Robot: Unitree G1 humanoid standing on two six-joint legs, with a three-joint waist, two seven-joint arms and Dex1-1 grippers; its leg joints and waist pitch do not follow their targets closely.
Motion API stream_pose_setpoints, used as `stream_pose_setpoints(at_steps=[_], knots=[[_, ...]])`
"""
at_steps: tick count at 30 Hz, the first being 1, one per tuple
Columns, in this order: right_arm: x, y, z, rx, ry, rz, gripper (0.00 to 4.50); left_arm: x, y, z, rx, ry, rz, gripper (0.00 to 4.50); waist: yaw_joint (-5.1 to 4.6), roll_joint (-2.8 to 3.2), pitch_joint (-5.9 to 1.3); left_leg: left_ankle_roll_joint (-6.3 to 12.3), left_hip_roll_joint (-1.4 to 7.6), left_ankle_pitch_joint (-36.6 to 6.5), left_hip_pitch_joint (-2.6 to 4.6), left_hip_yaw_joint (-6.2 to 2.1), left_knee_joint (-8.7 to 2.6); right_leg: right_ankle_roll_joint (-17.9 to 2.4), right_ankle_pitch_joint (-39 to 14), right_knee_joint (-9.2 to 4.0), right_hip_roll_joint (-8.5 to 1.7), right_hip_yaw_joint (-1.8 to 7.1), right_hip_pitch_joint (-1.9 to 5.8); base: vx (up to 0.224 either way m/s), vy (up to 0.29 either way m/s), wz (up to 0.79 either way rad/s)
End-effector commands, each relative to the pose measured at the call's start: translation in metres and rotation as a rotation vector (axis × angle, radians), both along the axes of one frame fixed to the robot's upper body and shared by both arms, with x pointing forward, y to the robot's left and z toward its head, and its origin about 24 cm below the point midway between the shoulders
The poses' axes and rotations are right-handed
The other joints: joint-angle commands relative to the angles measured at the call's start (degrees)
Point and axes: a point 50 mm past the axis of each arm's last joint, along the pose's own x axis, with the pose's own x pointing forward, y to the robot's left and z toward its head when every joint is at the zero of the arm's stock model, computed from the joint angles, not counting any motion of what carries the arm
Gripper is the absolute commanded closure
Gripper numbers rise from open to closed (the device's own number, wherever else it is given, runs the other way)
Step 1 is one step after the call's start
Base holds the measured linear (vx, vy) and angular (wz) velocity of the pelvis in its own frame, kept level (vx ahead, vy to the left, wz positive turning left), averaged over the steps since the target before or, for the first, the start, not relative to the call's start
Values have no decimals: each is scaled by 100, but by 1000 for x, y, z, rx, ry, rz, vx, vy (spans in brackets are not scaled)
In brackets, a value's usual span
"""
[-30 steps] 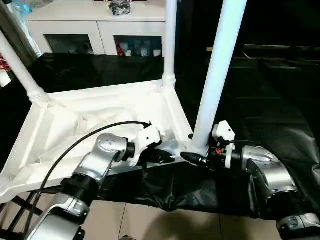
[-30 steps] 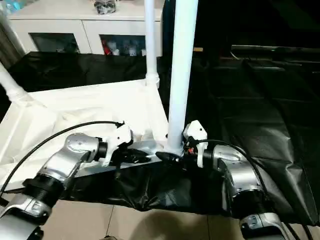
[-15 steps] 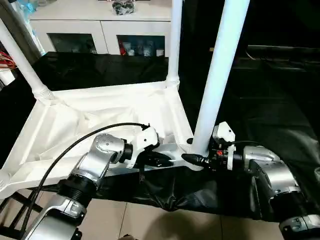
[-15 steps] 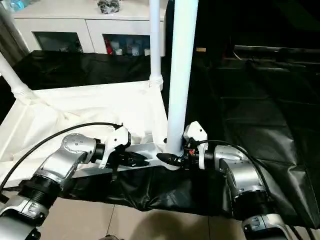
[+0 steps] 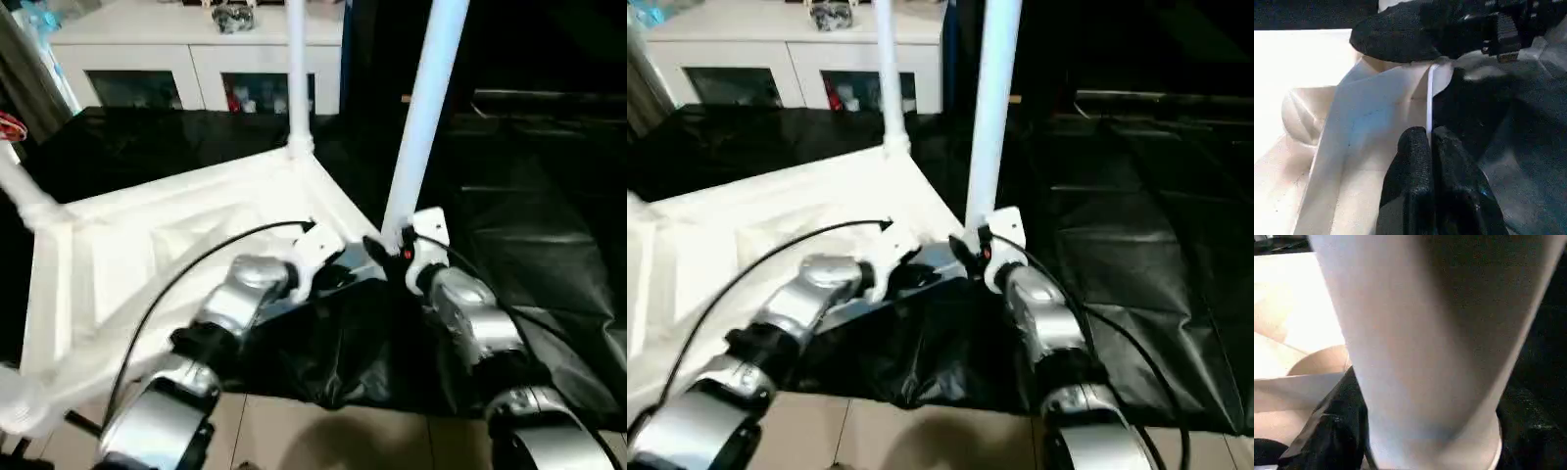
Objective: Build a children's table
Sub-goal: Rotate leg to tighten
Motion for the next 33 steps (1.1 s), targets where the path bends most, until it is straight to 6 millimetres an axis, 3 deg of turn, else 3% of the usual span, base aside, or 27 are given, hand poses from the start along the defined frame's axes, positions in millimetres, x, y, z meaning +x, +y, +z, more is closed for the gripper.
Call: stream_pose_setpoints(at_steps=[1, 2, 4, 7, 10, 11, 18, 21, 25, 33], knots=[[-14, 51, -7, 57, 14, 233, 143, 9, -18, 25, -60, -108, 15, 450, -2, -93, -430, 402, 159, -1194, 43, -33, -395, -1221, -1344, -417, -332, 252, 317, 0, 0, 0], [-14, 52, -6, 83, 18, 247, 108, 8, -17, 25, -62, -107, 10, 450, 9, -87, -439, 476, 165, -1108, 52, -29, -388, -1270, -1208, -401, -325, 250, 321, 0, 0, 0], [-14, 51, -6, 88, 15, 269, 106, 7, -15, 23, -62, -110, -13, 450, -2, -85, -431, 545, 166, -1085, 35, -29, -389, -1327, -1127, -390, -316, 240, 331, 0, 0, 0], [-14, 49, -5, 72, 5, 276, 65, 5, -13, 22, -64, -109, -29, 450, -8, -84, -416, 508, 170, -1239, 56, -30, -400, -1293, -1407, -420, -324, 238, 324, 0, 0, 0], [-15, 38, -4, 40, -10, 341, 65, -2, -3, 18, -69, -98, -111, 450, -14, -83, -409, 449, 171, -1379, 52, -38, -412, -1212, -1676, -451, -334, 242, 325, 0, 0, 0], [-16, 35, -4, 37, -10, 365, 65, -4, -1, 17, -70, -90, -130, 450, -35, -91, -406, 461, 178, -1384, 20, -47, -420, -1219, -1621, -429, -331, 238, 347, 0, 0, 0], [-26, 17, -1, 22, -3, 543, 65, -17, 14, 15, -81, -63, -255, 450, -54, -73, -402, 548, 207, -1397, 45, -31, -413, -1361, -1480, -408, -314, 246, 321, 0, 0, 0], [-34, 10, 1, 41, 18, 642, 65, -19, 22, 15, -75, -49, -284, 450, 11, -91, -390, 522, 219, -1485, 68, -27, -423, -1294, -1672, -416, -309, 252, 320, 0, 0, 0], [-48, -2, 5, 67, 55, 797, 65, -25, 32, 18, -82, -23, -355, 450, 42, -86, -399, 534, 233, -1414, 61, -27, -423, -1316, -1537, -400, -311, 258, 318, 0, 0, 0], [-59, -9, 4, 10, 93, 891, 78, -28, 41, 19, -64, 9, -407, 450, 89, -86, -388, 418, 229, -1480, 75, -29, -433, -1230, -1841, -432, -326, 263, 285, 0, 0, 0]])
